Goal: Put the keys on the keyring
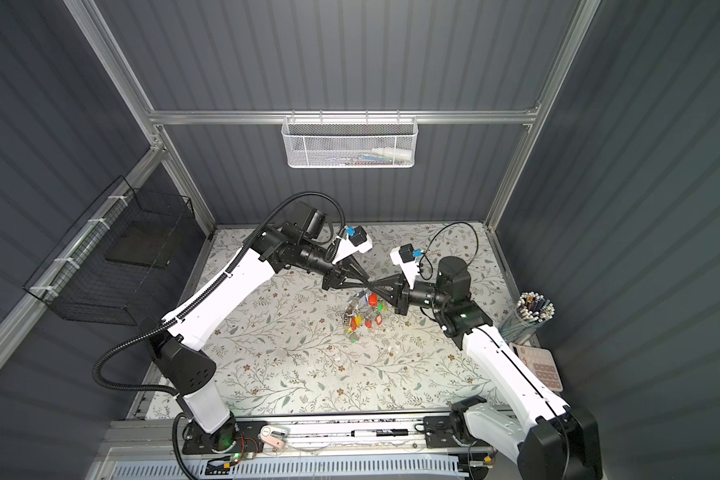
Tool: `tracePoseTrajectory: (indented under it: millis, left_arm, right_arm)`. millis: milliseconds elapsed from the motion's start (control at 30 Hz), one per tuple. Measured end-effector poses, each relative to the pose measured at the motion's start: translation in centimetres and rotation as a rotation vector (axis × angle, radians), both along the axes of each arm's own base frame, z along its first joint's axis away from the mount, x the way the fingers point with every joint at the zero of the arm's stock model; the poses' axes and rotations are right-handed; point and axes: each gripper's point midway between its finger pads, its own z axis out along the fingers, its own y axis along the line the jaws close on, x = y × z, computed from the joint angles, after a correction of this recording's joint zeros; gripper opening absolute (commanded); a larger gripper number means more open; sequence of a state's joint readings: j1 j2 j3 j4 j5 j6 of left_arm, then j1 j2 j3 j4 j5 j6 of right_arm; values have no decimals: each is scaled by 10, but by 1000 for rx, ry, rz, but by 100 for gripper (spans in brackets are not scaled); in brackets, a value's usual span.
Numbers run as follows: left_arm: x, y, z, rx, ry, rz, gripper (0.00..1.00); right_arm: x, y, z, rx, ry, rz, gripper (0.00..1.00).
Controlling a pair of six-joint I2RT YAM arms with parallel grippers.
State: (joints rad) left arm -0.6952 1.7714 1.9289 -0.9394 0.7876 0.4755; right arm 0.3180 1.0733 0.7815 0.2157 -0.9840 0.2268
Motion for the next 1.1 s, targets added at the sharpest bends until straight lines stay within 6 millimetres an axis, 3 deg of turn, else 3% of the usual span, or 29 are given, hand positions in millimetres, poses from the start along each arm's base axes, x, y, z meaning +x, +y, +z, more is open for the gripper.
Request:
tracePoseTrajectory:
  millis: [833, 1100]
  left_arm:
    - [2, 2, -6, 32, 3, 6, 14]
    - [1, 2, -9, 39, 13, 1, 4]
  right_arm:
    - [-1, 0, 1, 2, -3, 4, 0]
    - [1, 0, 0, 0, -2, -5, 0]
